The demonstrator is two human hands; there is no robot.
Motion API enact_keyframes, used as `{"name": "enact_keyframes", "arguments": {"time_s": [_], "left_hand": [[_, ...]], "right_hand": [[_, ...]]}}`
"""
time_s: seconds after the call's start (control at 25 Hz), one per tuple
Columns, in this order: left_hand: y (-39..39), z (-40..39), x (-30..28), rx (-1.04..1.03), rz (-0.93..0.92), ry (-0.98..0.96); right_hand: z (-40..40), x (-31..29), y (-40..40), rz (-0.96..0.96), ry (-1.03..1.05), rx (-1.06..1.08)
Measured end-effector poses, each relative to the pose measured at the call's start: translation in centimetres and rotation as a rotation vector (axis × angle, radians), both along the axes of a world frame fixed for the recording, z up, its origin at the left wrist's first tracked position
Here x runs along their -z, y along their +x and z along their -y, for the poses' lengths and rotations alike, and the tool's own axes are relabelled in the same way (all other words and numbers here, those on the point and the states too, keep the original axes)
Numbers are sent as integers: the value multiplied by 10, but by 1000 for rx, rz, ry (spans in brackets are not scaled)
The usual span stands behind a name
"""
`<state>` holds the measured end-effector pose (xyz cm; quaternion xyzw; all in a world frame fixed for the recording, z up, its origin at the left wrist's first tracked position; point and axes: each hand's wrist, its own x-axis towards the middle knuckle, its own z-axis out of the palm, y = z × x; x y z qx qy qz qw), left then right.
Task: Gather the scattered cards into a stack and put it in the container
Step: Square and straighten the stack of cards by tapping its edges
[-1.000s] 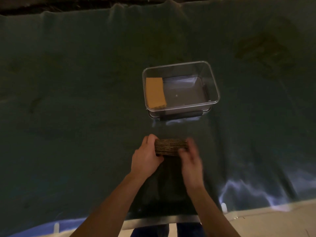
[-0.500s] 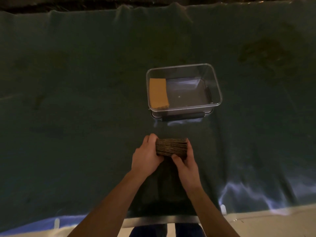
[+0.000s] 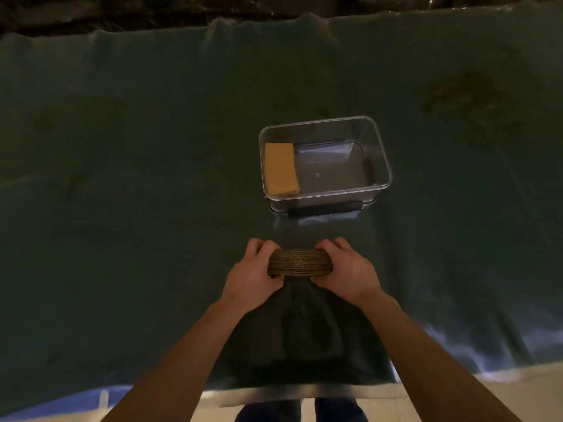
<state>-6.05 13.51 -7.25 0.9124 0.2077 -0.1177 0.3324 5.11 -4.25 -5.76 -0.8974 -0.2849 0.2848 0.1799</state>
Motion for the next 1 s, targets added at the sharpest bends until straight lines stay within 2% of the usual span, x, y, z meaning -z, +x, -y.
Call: {"name": "enact_keyframes", "arguments": {"time_s": [0.16,0.44,0.72,1.0], "left_hand": [[5,-16,-3,53,-62,5],[9,-12,-6,118,-132,94],[2,-19,-26,105,-62,93],[-8,-12,-8,51,-144,-22]], "right_hand": [[1,4,-3,88,-89,-37],[0,5,-1,25,-51,-7],[5,-11,2,206,27,-88],[9,7,-6,57,-11,-88]]}}
